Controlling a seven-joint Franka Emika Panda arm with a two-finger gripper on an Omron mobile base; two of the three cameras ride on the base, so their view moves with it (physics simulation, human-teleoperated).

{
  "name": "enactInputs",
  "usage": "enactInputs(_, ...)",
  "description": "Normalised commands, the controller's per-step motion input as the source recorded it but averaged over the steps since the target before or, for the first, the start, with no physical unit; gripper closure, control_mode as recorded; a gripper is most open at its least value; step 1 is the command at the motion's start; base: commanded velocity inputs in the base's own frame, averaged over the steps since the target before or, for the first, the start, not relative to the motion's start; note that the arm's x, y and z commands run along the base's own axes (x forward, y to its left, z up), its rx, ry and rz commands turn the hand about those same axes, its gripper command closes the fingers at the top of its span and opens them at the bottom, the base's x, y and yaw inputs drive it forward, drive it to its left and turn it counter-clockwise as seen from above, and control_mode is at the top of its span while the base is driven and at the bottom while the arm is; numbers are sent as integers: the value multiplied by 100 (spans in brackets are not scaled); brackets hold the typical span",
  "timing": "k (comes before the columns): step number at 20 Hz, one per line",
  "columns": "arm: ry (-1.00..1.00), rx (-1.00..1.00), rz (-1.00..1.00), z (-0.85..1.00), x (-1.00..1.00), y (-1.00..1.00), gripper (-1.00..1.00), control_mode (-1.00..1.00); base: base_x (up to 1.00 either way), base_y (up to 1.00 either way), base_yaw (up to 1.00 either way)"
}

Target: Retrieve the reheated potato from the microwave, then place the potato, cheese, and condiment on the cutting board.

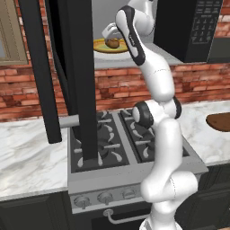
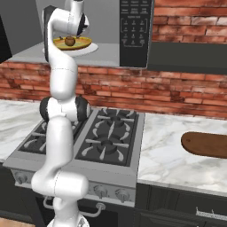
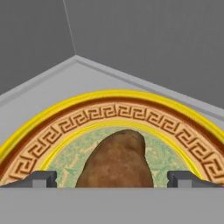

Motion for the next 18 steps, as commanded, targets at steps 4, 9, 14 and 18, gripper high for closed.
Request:
enactInputs(4, 0, -2, 0, -13, 0, 0, -100, -100, 0, 0, 0)
enactInputs(9, 0, -1, 0, -13, -1, 0, -100, -100, 0, 0, 0)
enactInputs(14, 0, 0, 0, -13, -9, 0, -100, -100, 0, 0, 0)
enactInputs(18, 0, 0, 0, -11, -15, 0, -100, -100, 0, 0, 0)
